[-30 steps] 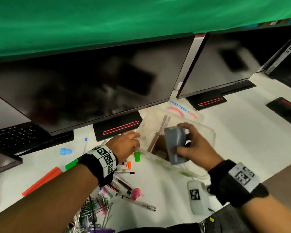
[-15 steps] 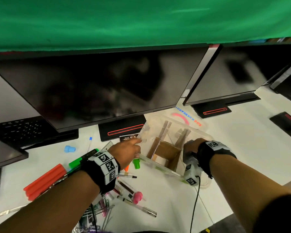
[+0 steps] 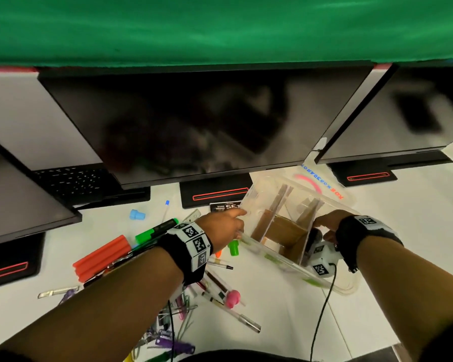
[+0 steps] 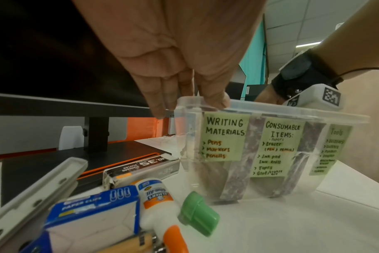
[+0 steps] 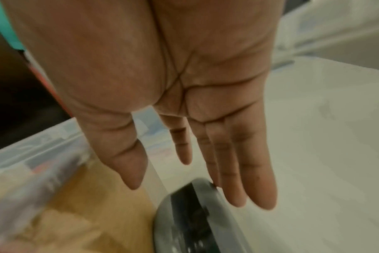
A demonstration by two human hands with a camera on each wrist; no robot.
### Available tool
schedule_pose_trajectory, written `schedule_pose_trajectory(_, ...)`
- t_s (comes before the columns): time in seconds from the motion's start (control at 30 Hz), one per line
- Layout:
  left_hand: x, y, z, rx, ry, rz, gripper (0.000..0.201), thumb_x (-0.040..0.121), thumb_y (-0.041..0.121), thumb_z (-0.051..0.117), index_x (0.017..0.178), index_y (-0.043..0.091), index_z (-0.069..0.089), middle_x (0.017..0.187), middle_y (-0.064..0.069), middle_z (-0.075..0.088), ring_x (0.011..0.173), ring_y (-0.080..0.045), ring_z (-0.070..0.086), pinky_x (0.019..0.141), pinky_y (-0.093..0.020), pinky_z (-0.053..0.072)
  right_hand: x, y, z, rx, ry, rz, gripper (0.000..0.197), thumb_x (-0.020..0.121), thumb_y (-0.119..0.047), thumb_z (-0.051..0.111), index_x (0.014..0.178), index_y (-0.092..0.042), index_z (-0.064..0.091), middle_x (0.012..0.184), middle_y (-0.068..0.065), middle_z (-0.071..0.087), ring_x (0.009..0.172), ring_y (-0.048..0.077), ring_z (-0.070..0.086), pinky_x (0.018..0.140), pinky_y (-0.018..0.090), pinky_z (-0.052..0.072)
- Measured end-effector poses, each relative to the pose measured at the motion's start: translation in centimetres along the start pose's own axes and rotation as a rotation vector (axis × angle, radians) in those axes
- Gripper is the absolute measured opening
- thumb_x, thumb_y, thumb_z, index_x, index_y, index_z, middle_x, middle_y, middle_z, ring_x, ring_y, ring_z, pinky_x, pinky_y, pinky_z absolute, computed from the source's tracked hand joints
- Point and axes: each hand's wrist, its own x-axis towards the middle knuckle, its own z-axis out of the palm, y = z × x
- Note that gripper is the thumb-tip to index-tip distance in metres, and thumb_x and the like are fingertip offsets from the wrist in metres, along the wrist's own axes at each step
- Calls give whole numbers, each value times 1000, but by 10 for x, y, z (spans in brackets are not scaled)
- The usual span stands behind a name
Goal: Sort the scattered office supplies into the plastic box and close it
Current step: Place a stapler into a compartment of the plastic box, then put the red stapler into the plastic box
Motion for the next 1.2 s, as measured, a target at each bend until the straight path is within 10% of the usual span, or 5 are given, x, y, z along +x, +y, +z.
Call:
schedule_pose_trajectory(0.2, -15, -7, 9, -71, 81, -20, 35, 98, 29, 41, 132, 25, 51, 154, 11, 26, 138, -14, 34, 113, -31, 31, -48, -22, 3, -273, 316, -334, 37, 85, -27, 63, 114, -4, 60, 114, 16, 63, 99, 32, 61, 90, 37, 49)
schedule_pose_trajectory(0.37, -39, -29, 21, -181, 157, -149, 40, 96, 22, 43, 135, 29, 45, 153, 6, 28, 135, -15, 37, 113, -33, 34, -106, -5, 49, -365, 105, -921, 24, 80, -22, 69, 103, -27, 65, 104, -9, 65, 89, 5, 59, 82, 5, 39)
schedule_pose_trajectory(0.43, -51, -48, 23, -188, 182, -214, 36, 95, 19, 43, 129, 25, 53, 145, 3, 41, 131, -16, 42, 111, -34, 36, -102, 0, 73, -449, 80, -1017, 25, 82, -27, 69, 107, -23, 68, 112, -7, 66, 104, 10, 61, 90, 11, 41)
schedule_pose_trajectory(0.83, -125, -169, 56, -160, 105, -919, 40, 89, 32, 53, 127, 19, 51, 130, -11, 53, 118, -29, 52, 99, -36, 44, -87, 9, 113, -177, 179, -908, 23, 91, -22, 58, 111, -19, 67, 101, 0, 72, 86, 15, 63, 81, 23, 45)
schedule_pose_trajectory(1.2, -138, -187, 77, -158, 41, -905, 59, 78, 27, 67, 132, 18, 44, 123, -9, 58, 111, -27, 57, 98, -38, 46, -79, 8, 114, -177, 181, -884, 20, 90, -22, 59, 107, -17, 66, 94, 0, 72, 81, 16, 62, 73, 23, 44)
